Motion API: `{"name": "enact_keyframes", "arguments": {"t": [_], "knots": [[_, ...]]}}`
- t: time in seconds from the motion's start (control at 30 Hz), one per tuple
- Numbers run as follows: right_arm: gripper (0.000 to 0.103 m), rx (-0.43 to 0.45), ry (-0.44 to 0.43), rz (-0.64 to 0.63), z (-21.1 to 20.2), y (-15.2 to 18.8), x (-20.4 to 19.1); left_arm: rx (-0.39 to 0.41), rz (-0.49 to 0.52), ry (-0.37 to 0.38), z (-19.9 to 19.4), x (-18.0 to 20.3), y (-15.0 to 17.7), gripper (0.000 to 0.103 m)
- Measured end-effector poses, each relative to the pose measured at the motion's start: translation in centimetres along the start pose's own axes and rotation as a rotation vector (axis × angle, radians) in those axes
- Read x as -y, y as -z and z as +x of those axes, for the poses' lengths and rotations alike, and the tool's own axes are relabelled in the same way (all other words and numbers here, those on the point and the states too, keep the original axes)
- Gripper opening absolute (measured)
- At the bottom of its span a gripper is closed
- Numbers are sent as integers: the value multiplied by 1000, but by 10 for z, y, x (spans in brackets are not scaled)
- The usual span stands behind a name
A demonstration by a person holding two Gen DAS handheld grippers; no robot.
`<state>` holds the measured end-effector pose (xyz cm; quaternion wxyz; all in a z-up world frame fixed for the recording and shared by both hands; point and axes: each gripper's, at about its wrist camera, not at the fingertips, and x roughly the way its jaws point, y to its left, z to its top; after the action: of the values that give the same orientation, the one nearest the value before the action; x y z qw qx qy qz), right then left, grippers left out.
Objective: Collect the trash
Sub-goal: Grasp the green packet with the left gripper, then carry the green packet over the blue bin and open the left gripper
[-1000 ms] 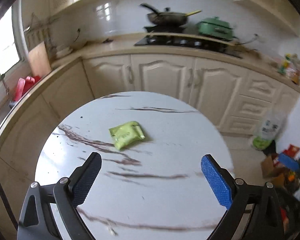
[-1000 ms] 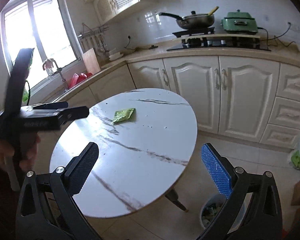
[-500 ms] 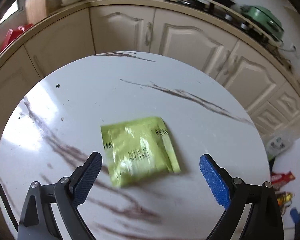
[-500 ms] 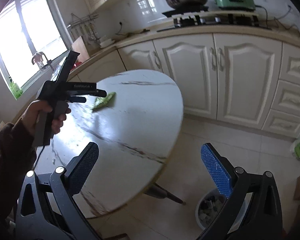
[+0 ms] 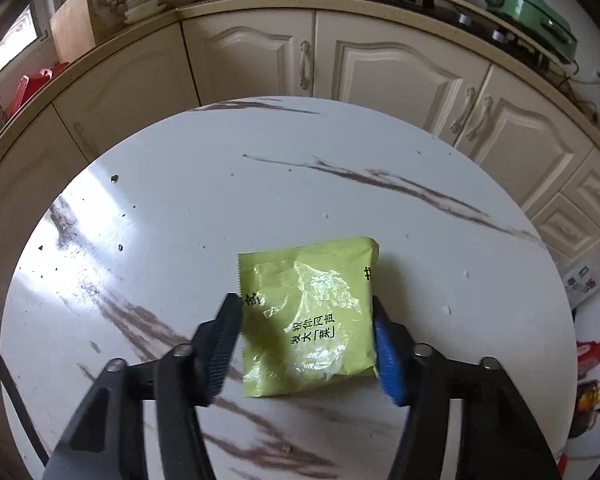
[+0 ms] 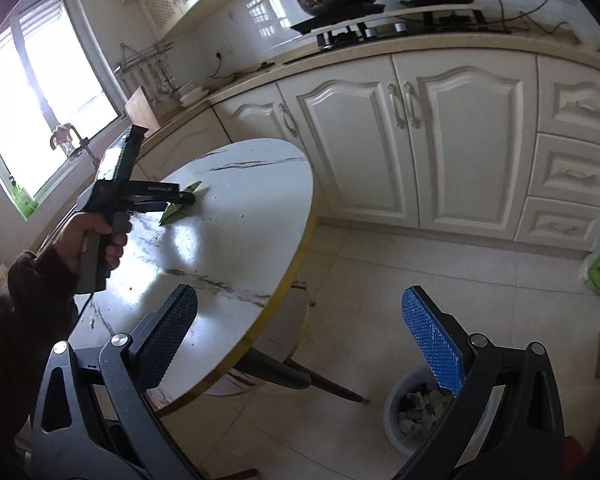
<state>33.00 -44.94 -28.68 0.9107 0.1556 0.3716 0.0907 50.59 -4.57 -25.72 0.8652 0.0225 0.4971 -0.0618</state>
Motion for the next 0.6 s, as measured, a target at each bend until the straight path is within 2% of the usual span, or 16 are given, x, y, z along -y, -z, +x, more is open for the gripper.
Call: {"name": "enact_keyframes", "arguments": {"t": [0.07,0.1,0.2,0.27,0.37,0.53,0.6], "knots": [[102,2,17,9,-3,3,5,4,0,3,-1,7,-4,45],[102,0,20,14,-4,4,7,12,7,9,-1,11,-3,32],[102,-5,40,29,-10,13,15,25,55,-28,-1,31,0,14],[102,-4,54,42,-15,19,22,21,73,-37,-12,41,10,11],[102,1,92,60,-24,31,35,40,142,1,-35,69,32,9],[102,-18,171,111,-35,61,73,133,274,128,-92,140,69,8],[102,-23,195,140,-40,76,90,152,318,207,-113,175,83,8]]}}
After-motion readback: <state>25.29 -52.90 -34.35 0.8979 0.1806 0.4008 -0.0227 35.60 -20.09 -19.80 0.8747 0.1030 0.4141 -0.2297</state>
